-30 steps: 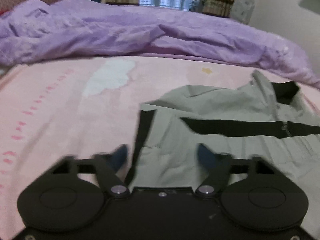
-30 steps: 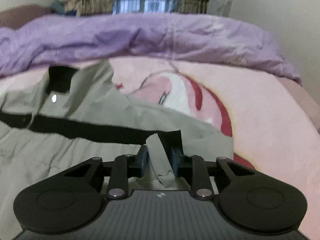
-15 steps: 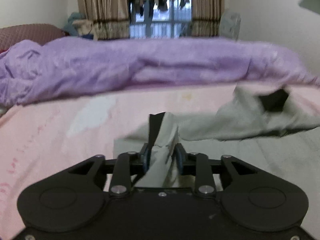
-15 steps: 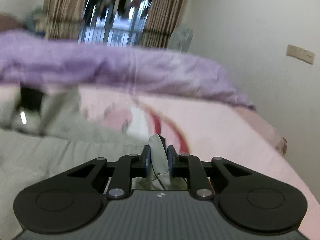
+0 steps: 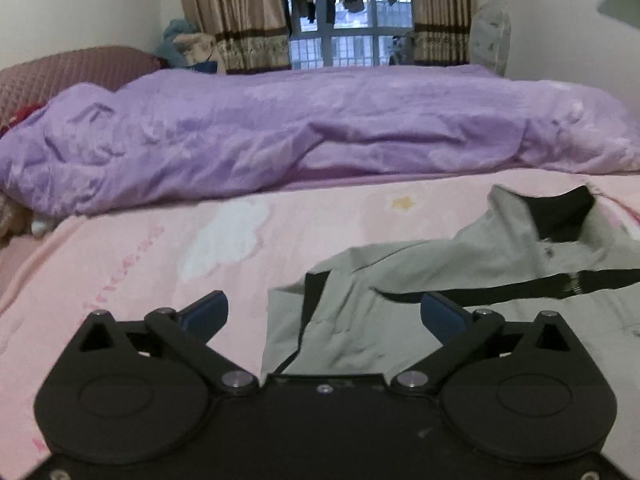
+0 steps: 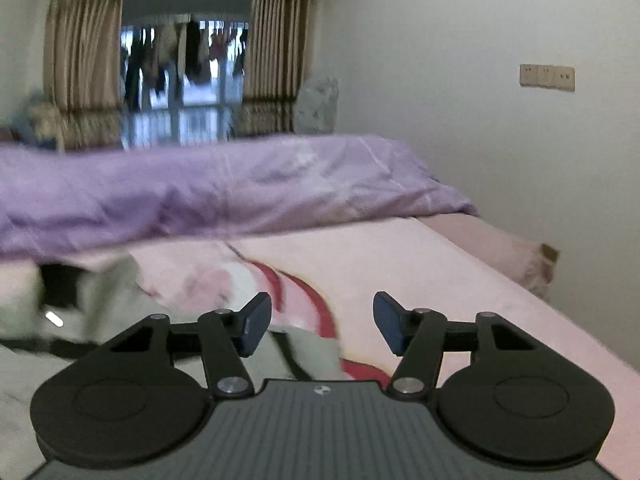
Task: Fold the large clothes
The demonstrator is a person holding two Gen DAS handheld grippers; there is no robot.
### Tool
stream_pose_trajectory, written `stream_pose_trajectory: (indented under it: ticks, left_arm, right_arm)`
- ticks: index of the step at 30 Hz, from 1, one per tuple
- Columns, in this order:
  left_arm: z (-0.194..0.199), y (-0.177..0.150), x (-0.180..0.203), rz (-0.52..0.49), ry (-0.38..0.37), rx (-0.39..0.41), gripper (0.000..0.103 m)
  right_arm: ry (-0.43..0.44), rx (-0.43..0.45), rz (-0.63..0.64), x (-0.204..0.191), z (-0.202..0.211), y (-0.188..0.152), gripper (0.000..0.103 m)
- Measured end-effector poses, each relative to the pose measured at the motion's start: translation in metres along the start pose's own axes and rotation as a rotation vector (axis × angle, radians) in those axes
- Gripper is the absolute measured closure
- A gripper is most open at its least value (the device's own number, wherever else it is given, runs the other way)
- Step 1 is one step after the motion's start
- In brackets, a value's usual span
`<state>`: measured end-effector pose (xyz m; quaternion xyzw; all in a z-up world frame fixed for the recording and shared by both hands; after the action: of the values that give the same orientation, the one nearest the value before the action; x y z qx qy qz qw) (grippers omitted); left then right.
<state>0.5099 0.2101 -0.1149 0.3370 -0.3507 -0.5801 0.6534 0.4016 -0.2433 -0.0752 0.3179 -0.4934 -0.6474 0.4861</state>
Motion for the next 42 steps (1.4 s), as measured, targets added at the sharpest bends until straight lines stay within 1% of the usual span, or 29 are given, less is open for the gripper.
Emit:
stream_pose_trajectory:
  ticks: [1,2,4,6,8,10,11,12,14,16,17,18,19,20,22,23,25,26,28,30,34,38,41,42]
  left_arm:
    - [0.004,0.002,0.003,0.002,0.000,-0.008,0.000]
    - [0.010,0.003,0.007,0.013,-0.010,-0.012,0.000]
    - [0.020,0.004,0.015,0.044,-0.050,-0.030,0.000]
    - [0.036,0.001,0.026,0.075,-0.093,-0.039,0.000]
    - [0.054,-0.008,0.045,0.069,-0.140,-0.029,0.000]
    - [0.067,-0.021,0.059,0.040,-0.139,-0.007,0.000]
    - [0.072,-0.031,0.066,0.019,-0.122,0.001,0.000]
    - [0.068,-0.040,0.071,0.003,-0.105,-0.009,0.000]
    - [0.052,-0.066,0.077,-0.014,-0.089,-0.092,0.000]
    - [0.029,-0.088,0.078,-0.012,-0.102,-0.159,0.000]
    - [0.023,-0.097,0.077,-0.008,-0.116,-0.127,0.000]
    - [0.023,-0.100,0.076,-0.012,-0.122,-0.090,0.000]
    - [0.025,-0.102,0.077,-0.024,-0.117,-0.075,0.000]
    - [0.027,-0.101,0.077,-0.025,-0.112,-0.081,0.000]
    - [0.030,-0.098,0.074,-0.002,-0.115,-0.119,0.000]
    - [0.033,-0.097,0.073,0.016,-0.122,-0.143,0.000]
    - [0.040,-0.096,0.071,0.043,-0.141,-0.192,0.000]
    - [0.045,-0.096,0.072,0.053,-0.139,-0.207,0.000]
    - [0.059,-0.100,0.072,0.069,-0.126,-0.225,0.000]
    - [0.071,-0.103,0.073,0.078,-0.127,-0.237,0.000]
    - [0.085,-0.113,0.080,0.097,-0.147,-0.254,0.000]
    - [0.090,-0.125,0.091,0.080,-0.136,-0.256,0.000]
    - [0.080,-0.137,0.097,0.044,-0.105,-0.258,0.000]
    - [0.079,-0.140,0.096,0.042,-0.105,-0.250,0.000]
  right_arm:
    - [0.021,-0.008,-0.032,-0.001,0.006,0.000,0.037]
    - [0.059,-0.027,-0.058,-0.005,0.012,-0.003,0.041]
    - [0.150,-0.074,-0.070,-0.020,0.024,-0.012,0.046]
    - [0.216,-0.104,-0.046,-0.041,0.041,-0.024,0.048]
    - [0.290,-0.129,0.000,-0.065,0.060,-0.038,0.051]
    - [0.361,-0.177,0.056,-0.085,0.077,-0.052,0.053]
    - [0.382,-0.189,0.077,-0.090,0.082,-0.056,0.053]
    - [0.386,-0.190,0.081,-0.094,0.088,-0.059,0.052]
    - [0.362,-0.203,0.083,-0.098,0.088,-0.070,0.052]
    - [0.336,-0.266,0.094,-0.100,0.077,-0.088,0.051]
    - [0.337,-0.274,0.095,-0.101,0.073,-0.095,0.051]
    - [0.342,-0.260,0.104,-0.101,0.071,-0.100,0.051]
    - [0.343,-0.252,0.110,-0.099,0.073,-0.099,0.051]
    - [0.336,-0.265,0.114,-0.097,0.075,-0.097,0.050]
    - [0.321,-0.295,0.096,-0.093,0.081,-0.089,0.050]
    - [0.330,-0.297,0.076,-0.088,0.087,-0.084,0.050]
    - [0.340,-0.282,0.059,-0.085,0.103,-0.083,0.049]
    - [0.337,-0.274,0.058,-0.082,0.110,-0.080,0.048]
    - [0.333,-0.266,0.056,-0.077,0.123,-0.079,0.046]
    - [0.362,-0.267,0.053,-0.078,0.136,-0.080,0.045]
    - [0.390,-0.269,0.082,-0.087,0.155,-0.091,0.043]
    - [0.413,-0.317,0.106,-0.102,0.161,-0.115,0.042]
    - [0.384,-0.304,0.159,-0.110,0.157,-0.131,0.040]
    - [0.382,-0.310,0.157,-0.110,0.155,-0.134,0.041]
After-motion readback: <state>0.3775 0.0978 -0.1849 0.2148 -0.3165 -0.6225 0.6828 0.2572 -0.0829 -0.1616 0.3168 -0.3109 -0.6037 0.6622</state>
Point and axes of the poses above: each gripper's, at about its wrist camera, not at the fingertips, and z roughly against the way its jaws point, x to its right, y to its top, the point moved 7 cm from there along -z, roughly the way its jaws point, and after that the axes turned 9 degrees about -y, right-handed, at the moved point
